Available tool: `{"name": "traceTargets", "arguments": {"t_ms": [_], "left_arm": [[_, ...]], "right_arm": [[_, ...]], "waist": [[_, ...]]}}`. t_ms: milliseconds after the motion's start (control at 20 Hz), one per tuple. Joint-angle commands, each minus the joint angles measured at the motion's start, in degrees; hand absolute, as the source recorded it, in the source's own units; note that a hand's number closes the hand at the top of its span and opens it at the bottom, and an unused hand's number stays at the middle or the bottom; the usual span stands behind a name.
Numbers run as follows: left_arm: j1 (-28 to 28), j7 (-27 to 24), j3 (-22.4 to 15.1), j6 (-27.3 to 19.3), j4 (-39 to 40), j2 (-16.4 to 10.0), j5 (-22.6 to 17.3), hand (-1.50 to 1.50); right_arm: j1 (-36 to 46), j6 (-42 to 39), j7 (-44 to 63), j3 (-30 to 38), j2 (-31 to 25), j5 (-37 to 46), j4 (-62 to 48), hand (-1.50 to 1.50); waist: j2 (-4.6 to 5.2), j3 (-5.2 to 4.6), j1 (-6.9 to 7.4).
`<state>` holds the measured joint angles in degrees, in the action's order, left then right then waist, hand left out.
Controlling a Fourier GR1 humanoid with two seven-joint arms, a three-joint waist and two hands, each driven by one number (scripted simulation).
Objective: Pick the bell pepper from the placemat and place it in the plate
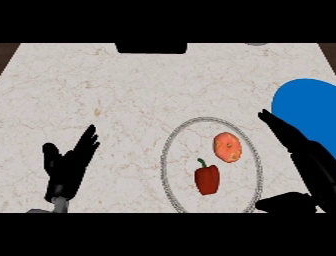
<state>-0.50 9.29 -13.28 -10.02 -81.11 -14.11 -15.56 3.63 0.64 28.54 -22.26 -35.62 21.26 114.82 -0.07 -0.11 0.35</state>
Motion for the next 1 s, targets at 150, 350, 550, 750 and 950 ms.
{"name": "traceTargets", "arguments": {"t_ms": [150,350,550,750,950], "left_arm": [[-0.4,-1.1,0.9,0.6,1.2,2.5,2.0,0.00],[-0.4,-0.1,0.5,-0.1,1.8,3.4,3.7,0.00],[-3.1,-0.1,2.5,3.2,-0.9,1.7,2.1,0.00],[3.7,0.5,5.5,3.4,4.1,3.8,3.1,0.00],[-2.8,1.3,5.6,4.8,-2.0,1.8,3.0,0.00]], "right_arm": [[5.3,-5.5,9.7,-5.9,10.2,9.4,-3.1,-1.50],[3.8,-3.8,12.0,-11.0,14.8,17.4,-6.5,-1.50],[1.9,-5.9,12.8,-11.8,17.7,17.9,-7.7,-1.50],[2.5,-9.3,14.4,-11.9,22.5,19.4,-8.4,-1.50],[3.5,-4.7,11.0,-13.2,27.1,23.4,-15.8,-1.50]], "waist": [[0.05,0.09,-0.19],[0.04,0.10,-0.26],[0.01,0.11,-0.18],[0.05,0.10,-0.35],[0.03,0.11,-0.05]]}}
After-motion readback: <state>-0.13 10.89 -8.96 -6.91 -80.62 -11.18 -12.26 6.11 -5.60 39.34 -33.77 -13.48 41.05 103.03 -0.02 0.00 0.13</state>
